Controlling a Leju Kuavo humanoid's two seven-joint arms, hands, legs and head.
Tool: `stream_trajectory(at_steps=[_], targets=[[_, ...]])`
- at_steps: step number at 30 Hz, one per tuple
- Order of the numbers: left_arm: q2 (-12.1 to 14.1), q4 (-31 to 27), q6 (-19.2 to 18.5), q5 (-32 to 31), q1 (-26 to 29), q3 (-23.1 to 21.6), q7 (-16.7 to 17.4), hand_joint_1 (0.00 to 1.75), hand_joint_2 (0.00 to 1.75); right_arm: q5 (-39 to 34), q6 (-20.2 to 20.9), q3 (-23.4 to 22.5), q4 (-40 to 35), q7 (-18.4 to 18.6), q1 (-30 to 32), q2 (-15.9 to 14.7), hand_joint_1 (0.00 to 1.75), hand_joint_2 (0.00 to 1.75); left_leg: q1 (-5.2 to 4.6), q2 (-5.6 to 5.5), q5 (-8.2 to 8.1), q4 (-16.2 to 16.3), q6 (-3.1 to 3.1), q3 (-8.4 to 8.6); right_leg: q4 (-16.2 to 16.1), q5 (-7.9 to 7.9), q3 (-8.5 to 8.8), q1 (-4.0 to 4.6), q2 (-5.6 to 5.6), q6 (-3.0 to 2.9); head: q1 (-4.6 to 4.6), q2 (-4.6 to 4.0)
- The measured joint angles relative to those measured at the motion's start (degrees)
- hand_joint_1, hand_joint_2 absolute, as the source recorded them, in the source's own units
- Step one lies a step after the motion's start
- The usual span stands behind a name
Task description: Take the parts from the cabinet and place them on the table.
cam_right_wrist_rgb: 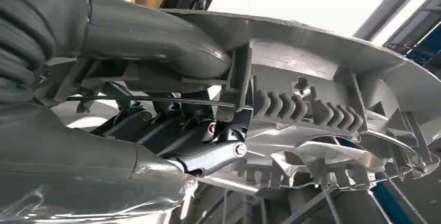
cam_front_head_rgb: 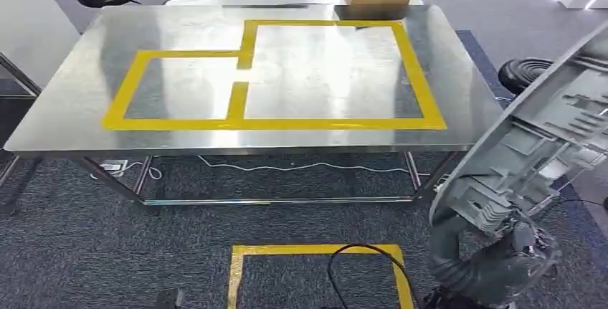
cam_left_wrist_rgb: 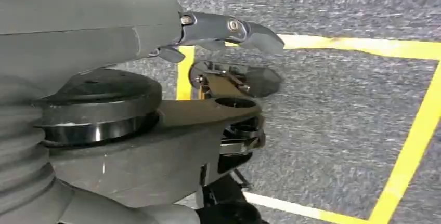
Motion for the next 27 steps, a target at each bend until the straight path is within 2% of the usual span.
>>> stream_trajectory(at_steps=[1, 2, 3, 4, 7, 9, 10, 12, 13, 14, 15, 16, 18, 19, 21, 22, 23, 24, 25, 26, 27], targets=[[0.0, 0.0, -0.51, 0.0, 0.0, 0.02, -0.33, 0.0, 1.75, 0.04, 0.0, 0.0, 0.04, -0.05, 0.0, 0.0, 1.75, 1.75, 0.01, -0.1, -0.05, 0.0, -0.06, 0.17, -4.32, 2.47, 2.1, -0.02, -0.01, -0.11, 0.0, 0.0], [-0.04, 0.0, -1.12, 0.02, 0.0, 0.04, -0.62, 0.0, 1.75, 0.04, 0.0, 0.0, 0.07, -0.05, -0.01, 0.0, 1.75, 1.75, 0.03, -0.24, -0.17, 0.03, -0.23, 0.41, -10.06, 5.13, 5.0, -0.06, -0.02, -0.27, 0.0, 0.0], [-0.02, 0.0, -1.84, 0.13, 0.01, 0.04, -0.9, 0.0, 1.75, 0.04, 0.0, 0.0, 0.09, -0.02, -0.03, -0.02, 1.75, 1.75, -0.02, -0.28, -0.34, 0.1, -0.53, 0.52, -14.8, 6.36, 7.33, -0.09, -0.03, -0.33, 0.02, 0.0], [0.02, 0.0, -2.34, 0.22, -0.05, 0.07, -1.1, 0.0, 1.75, 0.13, 0.0, 0.02, 0.2, 0.02, -0.09, -0.02, 1.75, 1.75, -0.48, -0.32, -0.57, 0.47, -0.91, 0.26, -15.77, 5.69, 8.07, 0.04, 0.13, -0.66, 0.02, 0.0], [0.09, 0.0, -3.81, 0.59, 0.04, 0.09, -1.1, 0.0, 1.75, 0.74, 0.0, 0.04, 0.31, 0.04, -0.08, -0.02, 1.75, 1.75, -0.23, -0.31, -0.5, -0.11, -1.76, 0.32, -15.65, 5.61, 7.58, 0.34, 0.33, -1.77, -0.07, 0.0], [0.11, 0.0, -4.22, 0.63, 0.01, 0.09, -1.1, 0.0, 1.75, 0.96, 0.0, 0.07, 0.31, -0.02, -0.1, -0.02, 1.75, 1.75, -0.19, -0.2, -1.26, 0.92, -2.5, 0.12, -15.95, 5.64, 8.06, -0.11, 0.24, -2.52, -0.09, 0.0], [0.11, 0.0, -4.42, 0.63, 0.0, 0.11, -1.1, 0.0, 1.75, 1.03, 0.0, 0.11, 0.33, -0.07, -0.11, -0.02, 1.75, 1.75, -0.16, -0.14, -2.92, 3.81, -2.83, -1.31, -15.95, 5.45, 8.24, -0.16, 0.12, -2.83, -0.66, 0.0], [0.2, 0.0, -4.55, 0.77, 0.05, 0.15, -1.03, 0.0, 1.75, 1.25, 0.0, 0.13, 0.33, -0.18, -0.11, -0.02, 1.75, 1.75, -0.03, -0.09, -7.19, 13.47, -3.21, -6.49, -15.95, 5.16, 8.45, -0.12, -0.03, -3.13, -0.68, 0.0], [0.22, 0.0, -4.55, 0.76, 0.17, 0.17, -0.99, 0.0, 1.75, 1.27, 0.0, 0.13, 0.37, -0.22, -0.11, -0.02, 1.75, 1.75, -0.03, -0.08, -8.22, 17.53, -3.27, -8.93, -15.94, 4.99, 8.6, -0.1, -0.02, -3.17, -0.7, 0.0], [0.24, 0.0, -4.57, 0.76, 0.3, 0.17, -0.92, 0.0, 1.75, 1.27, 0.0, 0.13, 0.42, -0.22, -0.12, -0.02, 1.75, 1.75, -0.03, -0.08, -7.84, 18.79, -3.21, -10.08, -15.94, 4.76, 8.85, -0.1, 0.02, -3.16, -0.66, 0.0], [0.28, 0.0, -4.55, 0.76, 0.38, 0.2, -0.9, 0.0, 1.75, 1.27, 0.0, 0.13, 0.54, -0.22, -0.12, -0.02, 1.75, 1.75, -0.03, -0.08, -5.82, 17.4, -3.09, -9.77, -15.94, 4.44, 9.27, -0.1, 0.12, -3.1, -0.72, 0.0], [0.33, 0.0, -4.55, 0.76, 0.37, 0.2, -0.88, 0.0, 1.75, 1.29, 0.0, 0.13, 0.59, -0.22, -0.13, -0.02, 1.75, 1.75, -0.04, -0.07, -2.93, 13.69, -2.91, -8.22, -15.94, 4.09, 9.82, -0.11, 0.19, -2.97, -0.68, 0.0], [0.35, 0.0, -4.37, 0.76, 0.36, 0.2, -0.59, 0.0, 1.75, 1.33, 0.0, 0.13, 0.59, -0.24, -0.14, -0.02, 1.75, 1.75, -0.05, 0.07, 2.24, 4.11, -2.46, -3.77, -15.97, 3.27, 10.87, -0.14, 0.21, -2.56, -0.7, 0.0], [0.33, 0.0, -4.24, 0.74, 0.33, 0.2, -0.44, 0.0, 1.75, 1.38, 0.0, 0.13, 0.59, -0.28, -0.17, -0.02, 1.75, 1.75, -0.24, 0.27, 1.68, 1.69, -2.28, -2.49, -15.85, 2.62, 10.81, 0.31, 0.28, -2.12, -0.76, 0.0], [0.31, 0.0, -4.13, 0.66, 0.29, 0.2, -0.33, 0.0, 1.75, 1.49, 0.0, 0.13, 0.59, -0.33, -0.19, -0.02, 1.75, 1.75, -0.29, 0.2, 0.77, 0.93, -1.5, -2.11, -16.61, 2.29, 11.18, 0.3, 0.37, -1.48, -0.5, 0.0], [0.31, 0.0, -4.09, 0.63, 0.32, 0.2, -0.29, 0.0, 1.75, 1.49, 0.0, 0.13, 0.63, -0.33, -0.18, -0.04, 1.75, 1.75, -0.26, 0.24, 0.79, 0.81, -1.18, -2.15, -16.15, 2.76, 11.86, 0.31, 0.36, -1.0, -0.61, 0.0], [0.26, 0.0, -3.58, 0.61, 0.3, 0.2, -0.11, 0.0, 1.75, 1.51, 0.0, 0.13, 0.63, -0.33, -0.22, -0.04, 1.75, 1.75, -0.12, 0.1, 0.84, 0.81, -0.76, -1.69, -16.63, 2.37, 12.45, 0.28, 0.27, -0.62, -0.48, 0.0], [0.24, 0.0, -2.86, 0.59, 0.34, 0.2, 0.0, 0.0, 1.75, 1.57, 0.0, 0.13, 0.63, -0.33, -0.22, -0.07, 1.75, 1.75, 0.1, 0.09, 0.78, 0.46, -0.53, -1.09, -16.22, 1.8, 12.16, 0.22, 0.18, -0.41, -0.57, 0.0], [0.22, 0.0, -1.92, 0.55, 0.29, 0.2, 0.15, 0.0, 1.75, 1.75, 0.0, 0.13, 0.61, -0.33, -0.26, -0.09, 1.75, 1.75, 0.1, 0.05, 0.57, 0.45, -0.22, -0.75, -13.62, 1.07, 10.98, 0.24, 0.1, -0.18, -0.15, 0.0], [0.24, 0.0, -1.49, 0.5, 0.25, 0.2, 0.21, 0.0, 1.75, 1.88, 0.0, 0.13, 0.61, -0.42, -0.26, -0.09, 1.75, 1.75, 0.08, 0.05, 0.34, 0.45, 0.07, -0.64, -9.17, -0.19, 8.38, 0.22, 0.11, 0.02, 0.0, 0.0], [0.24, 0.0, -1.12, 0.42, 0.23, 0.2, 0.37, 0.0, 1.75, 1.97, -0.02, 0.13, 0.63, -0.53, -0.26, -0.09, 1.75, 1.75, 0.02, 0.05, 0.05, 0.45, 0.21, -0.5, -4.34, -2.13, 5.38, 0.22, 0.11, 0.05, -0.04, 0.0]])
